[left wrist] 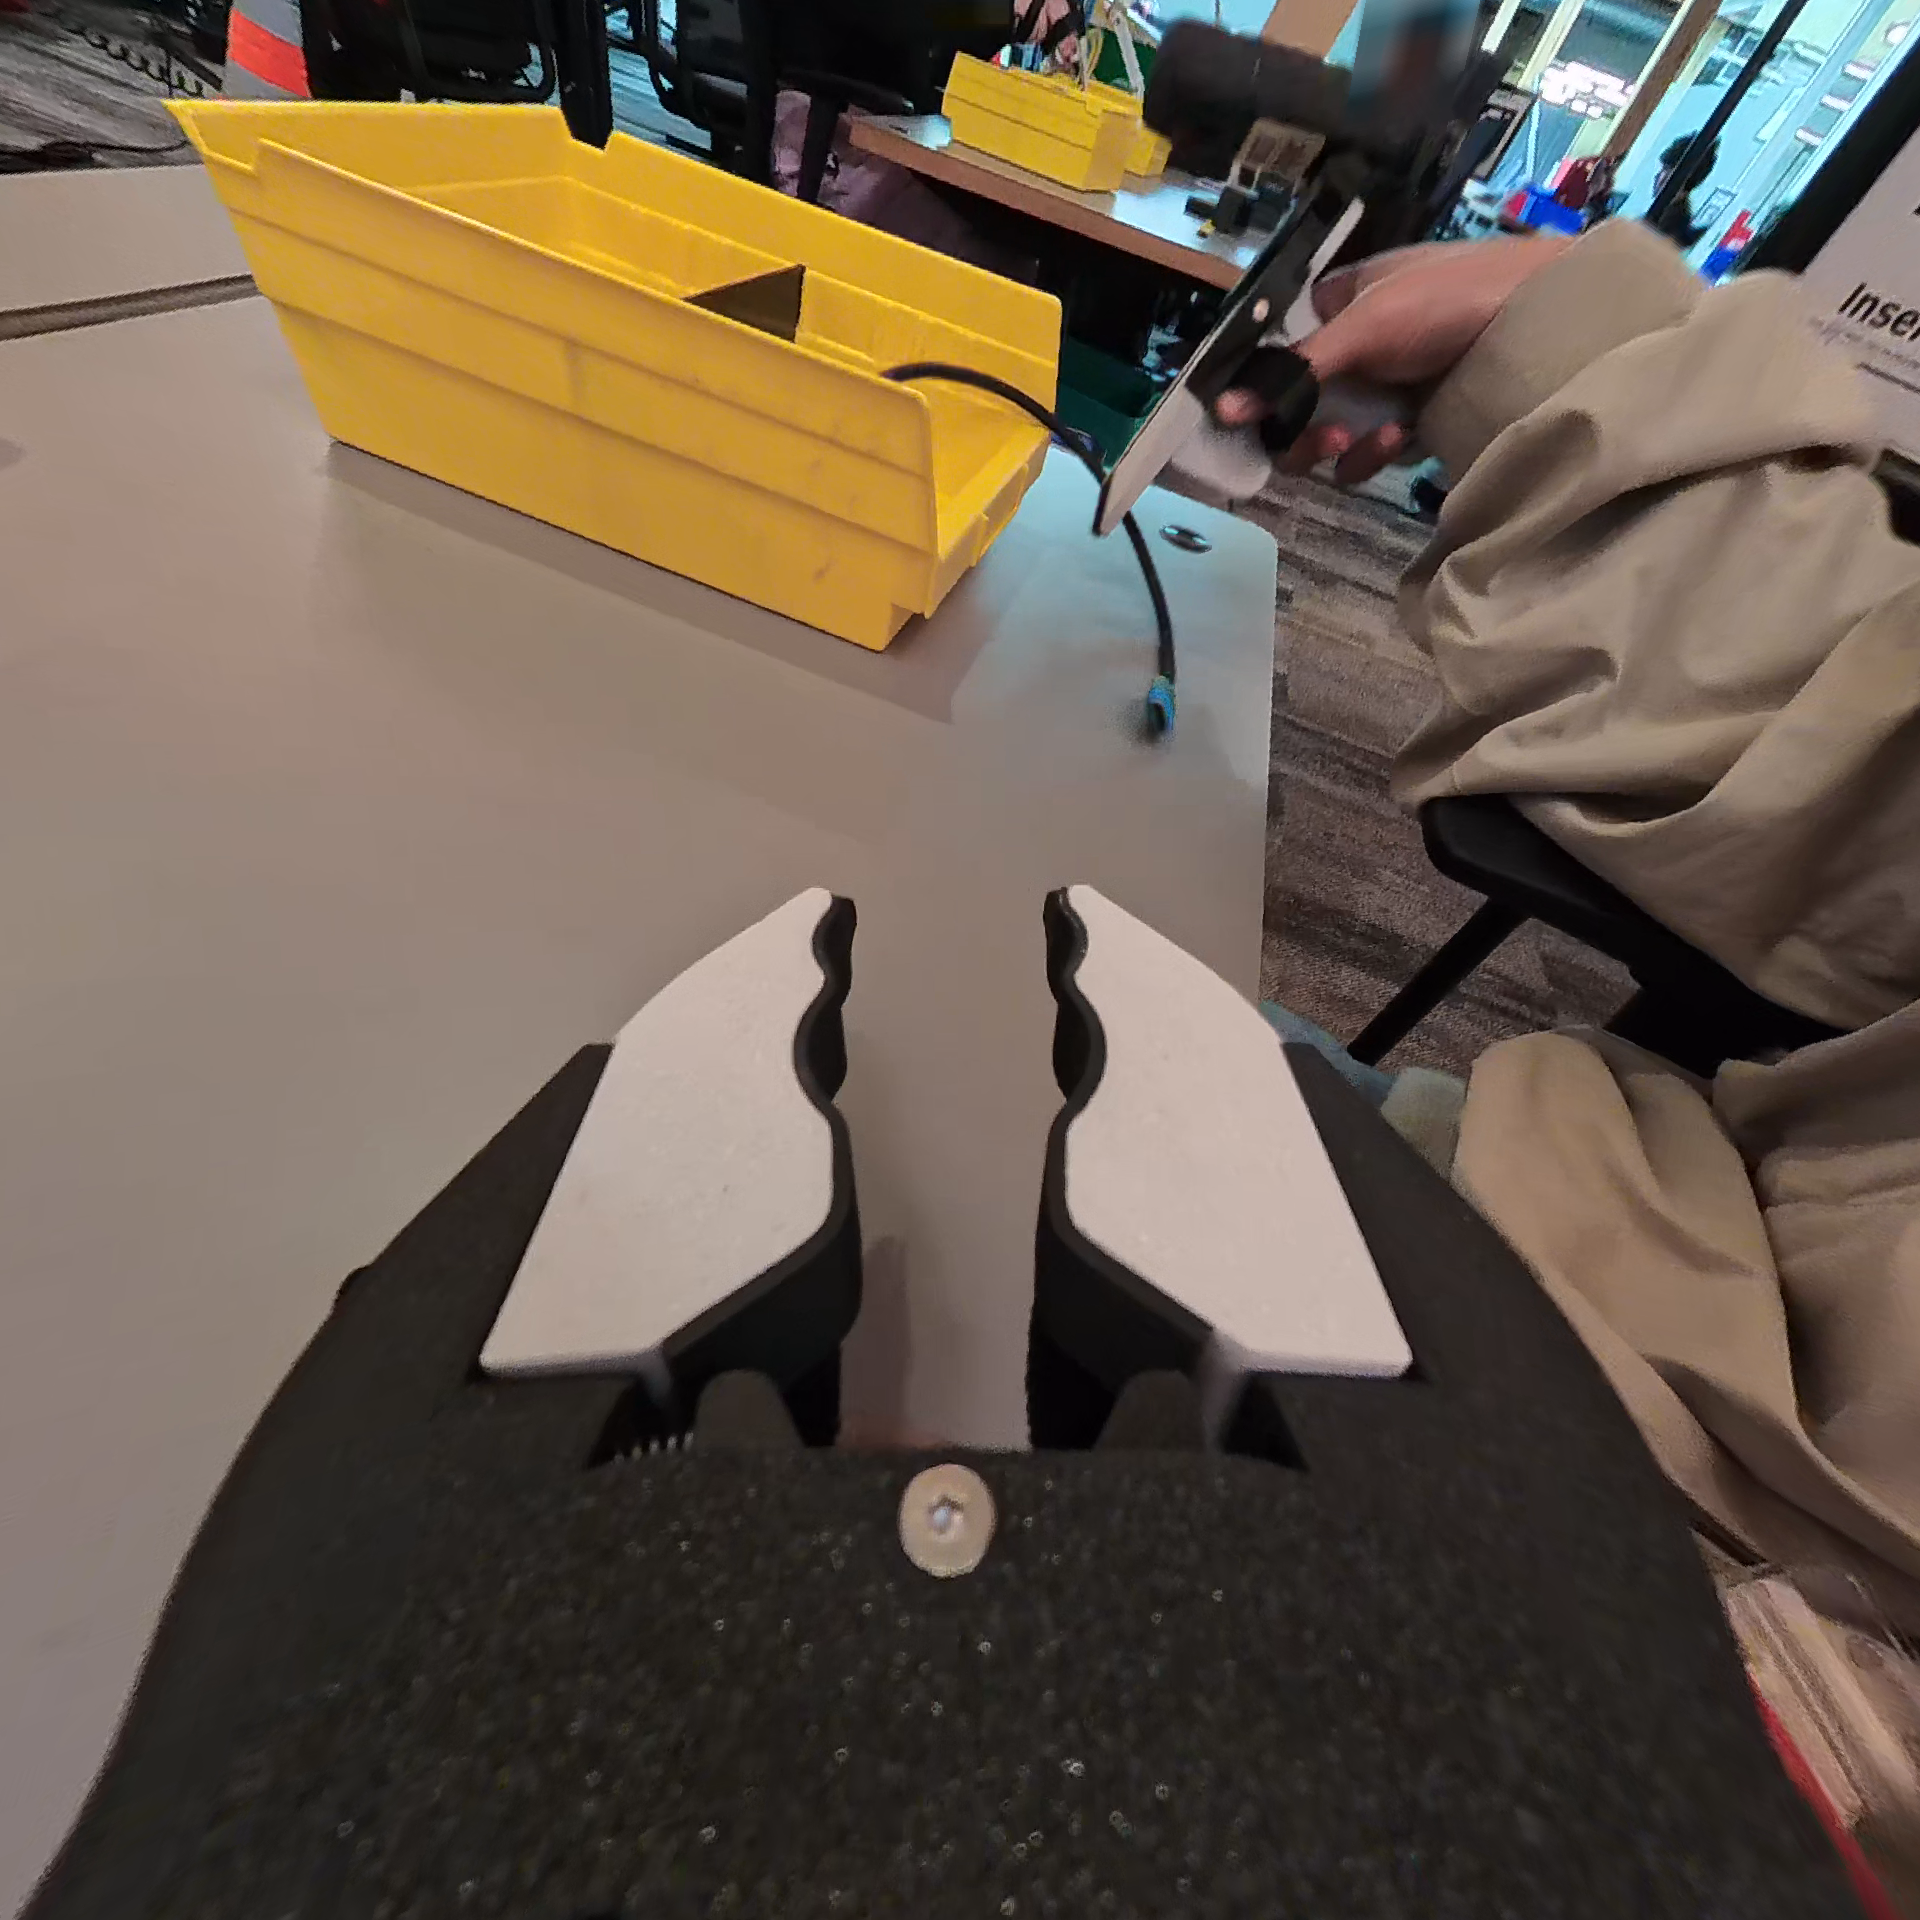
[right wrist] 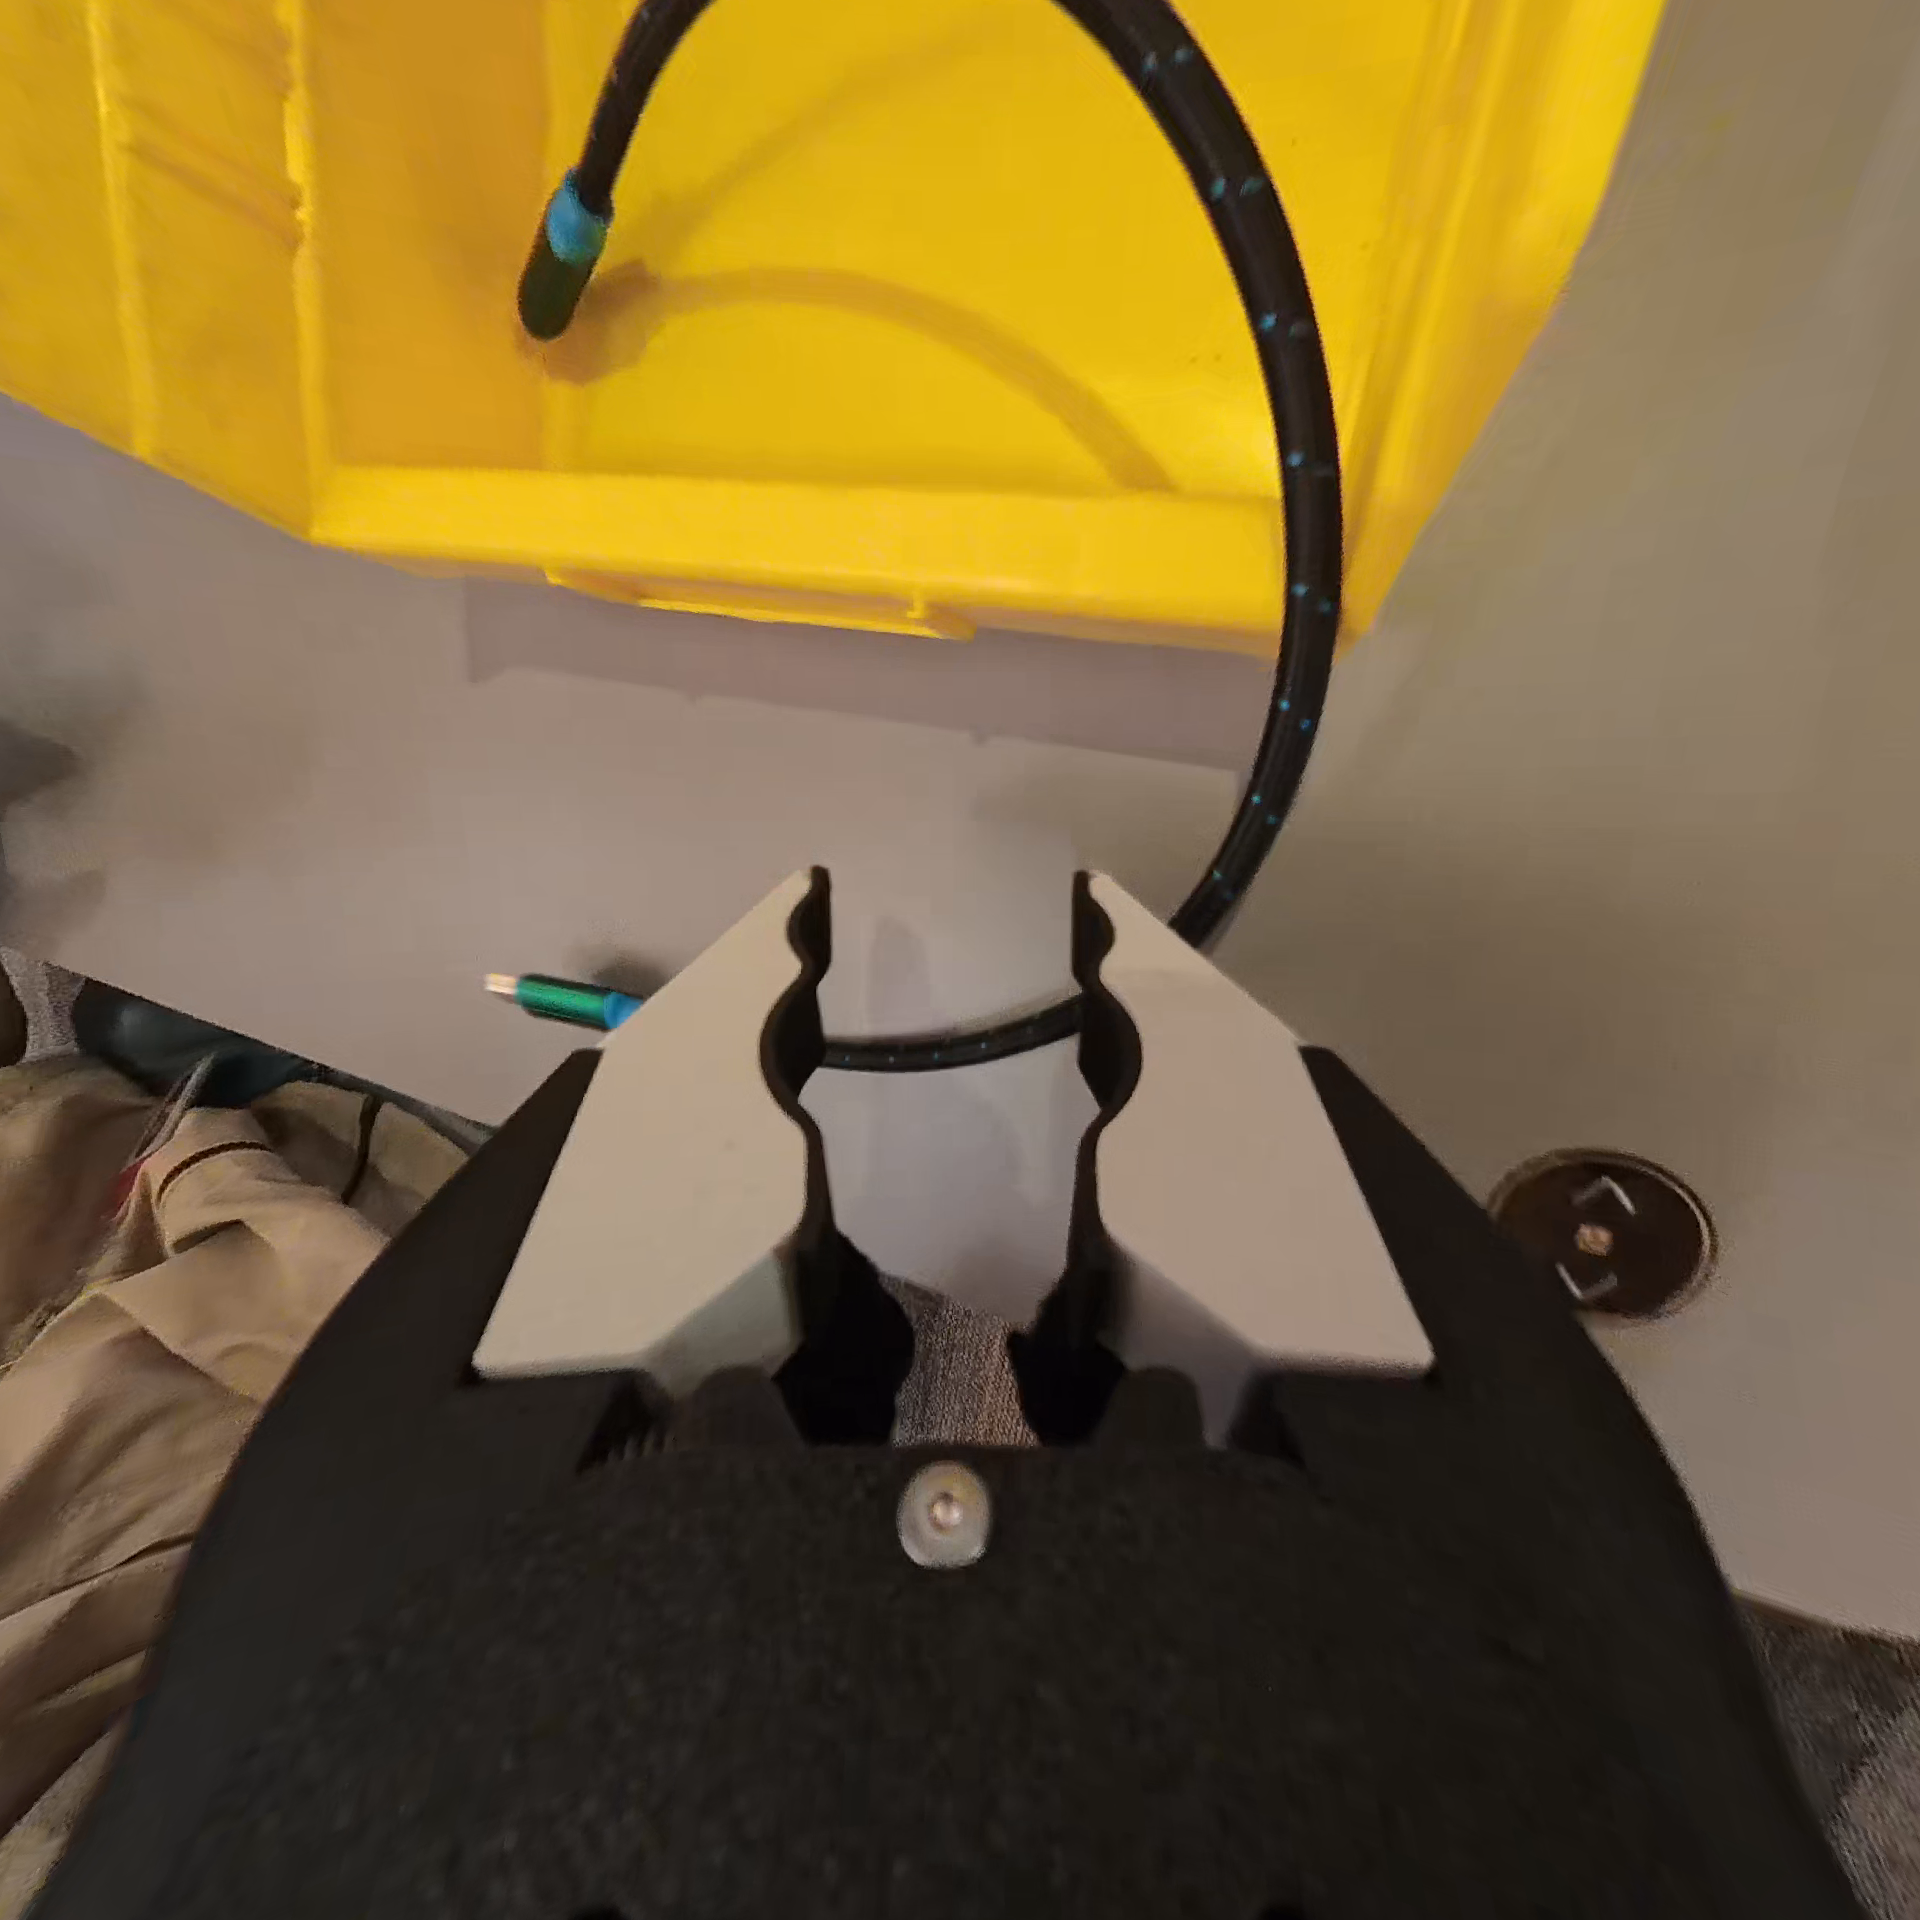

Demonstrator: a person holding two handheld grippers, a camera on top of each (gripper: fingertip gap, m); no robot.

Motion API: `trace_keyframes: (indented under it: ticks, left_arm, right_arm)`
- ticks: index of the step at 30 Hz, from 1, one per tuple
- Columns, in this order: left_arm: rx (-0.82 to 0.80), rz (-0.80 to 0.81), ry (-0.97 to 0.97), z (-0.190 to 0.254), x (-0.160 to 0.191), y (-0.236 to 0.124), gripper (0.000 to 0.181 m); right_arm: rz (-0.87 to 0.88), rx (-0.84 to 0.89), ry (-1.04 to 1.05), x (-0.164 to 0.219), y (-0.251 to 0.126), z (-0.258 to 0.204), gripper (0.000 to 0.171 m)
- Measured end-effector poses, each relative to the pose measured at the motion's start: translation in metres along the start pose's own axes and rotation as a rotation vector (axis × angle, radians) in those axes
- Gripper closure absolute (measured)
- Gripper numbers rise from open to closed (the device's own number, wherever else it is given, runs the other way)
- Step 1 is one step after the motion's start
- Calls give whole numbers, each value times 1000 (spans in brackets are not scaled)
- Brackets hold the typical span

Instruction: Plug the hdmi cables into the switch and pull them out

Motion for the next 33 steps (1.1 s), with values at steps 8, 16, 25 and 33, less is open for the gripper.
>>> trace_keyframes:
  ticks: [8,16,25,33]
  left_arm:
    - [5,-26,15,2,4,1,146]
    - [20,-61,49,9,8,7,146]
    - [23,-65,48,9,9,6,146]
    - [27,-71,46,9,9,7,146]
  right_arm:
    - [277,239,2,0,-44,26,120]
    - [138,-54,126,29,-1,17,159]
    - [576,-466,271,-41,-45,-39,167]
    - [856,-442,393,-77,-61,-33,167]
Point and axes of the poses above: each gripper's, where its closed fingertips meet, y out along the fingers, x out of its underside, z = x × y across the jaws, the point moved 3 cm from there along -y, back along the fingers, and after that the axes turned 11 degrees about y, right-handed, at the moved point
